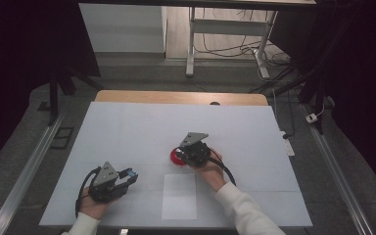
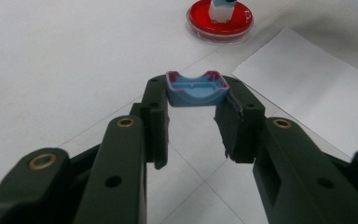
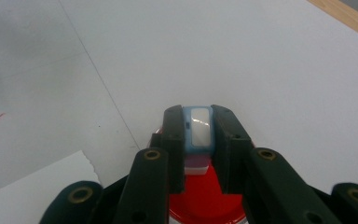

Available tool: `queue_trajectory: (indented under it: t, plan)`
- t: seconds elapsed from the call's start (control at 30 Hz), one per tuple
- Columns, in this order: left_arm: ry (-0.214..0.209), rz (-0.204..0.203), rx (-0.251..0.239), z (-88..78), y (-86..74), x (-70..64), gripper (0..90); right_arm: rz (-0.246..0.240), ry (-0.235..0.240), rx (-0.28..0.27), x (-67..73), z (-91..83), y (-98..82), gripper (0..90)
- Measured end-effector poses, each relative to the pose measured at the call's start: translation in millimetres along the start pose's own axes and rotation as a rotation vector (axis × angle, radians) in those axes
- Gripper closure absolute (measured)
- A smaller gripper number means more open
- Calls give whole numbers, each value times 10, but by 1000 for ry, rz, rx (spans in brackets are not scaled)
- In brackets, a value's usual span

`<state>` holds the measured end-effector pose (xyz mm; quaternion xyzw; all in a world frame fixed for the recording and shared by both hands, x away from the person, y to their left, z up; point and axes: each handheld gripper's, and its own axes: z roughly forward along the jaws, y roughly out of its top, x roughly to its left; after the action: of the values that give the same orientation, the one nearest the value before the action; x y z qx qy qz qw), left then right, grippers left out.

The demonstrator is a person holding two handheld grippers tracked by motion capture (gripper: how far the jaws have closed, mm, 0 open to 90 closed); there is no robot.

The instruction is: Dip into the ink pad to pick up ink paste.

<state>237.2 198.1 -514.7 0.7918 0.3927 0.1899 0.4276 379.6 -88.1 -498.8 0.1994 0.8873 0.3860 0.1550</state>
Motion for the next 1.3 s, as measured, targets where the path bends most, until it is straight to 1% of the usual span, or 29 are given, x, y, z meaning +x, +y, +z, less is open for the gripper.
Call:
queue_trajectory:
  t: [0.07, 0.13, 0.2, 0.23, 0.3, 0.4, 0.43, 0.6, 1.03, 1.3]
  plan:
    - [1, 0, 0, -2, 0, 0, 643, -1, -3, -3, 0, -4, 1, 748]
    - [4, -1, -3, -4, 0, 2, 643, 14, 0, -15, -1, -23, 9, 748]
    - [1, -2, -4, -5, 0, 7, 643, 16, 3, -12, -7, -45, 21, 748]
    - [3, -1, -4, -5, 0, 8, 643, 17, 7, -19, -10, -54, 19, 748]
    - [2, -2, -5, -6, -1, 10, 643, 38, 15, -45, -16, -68, 21, 748]
    - [3, -2, -5, -5, -1, 13, 642, 36, 10, -71, -10, -100, 40, 748]
    - [3, -2, -5, -5, -1, 13, 643, 31, 7, -66, -8, -114, 46, 748]
    - [4, 1, -2, -1, -1, 9, 642, 22, 5, -75, 1, -136, 59, 748]
    - [4, 3, 1, 6, -6, 6, 642, 27, 8, -64, 2, -131, 53, 748]
    - [5, 3, -1, 4, -5, 3, 642, 26, 10, -69, 11, -150, 61, 748]
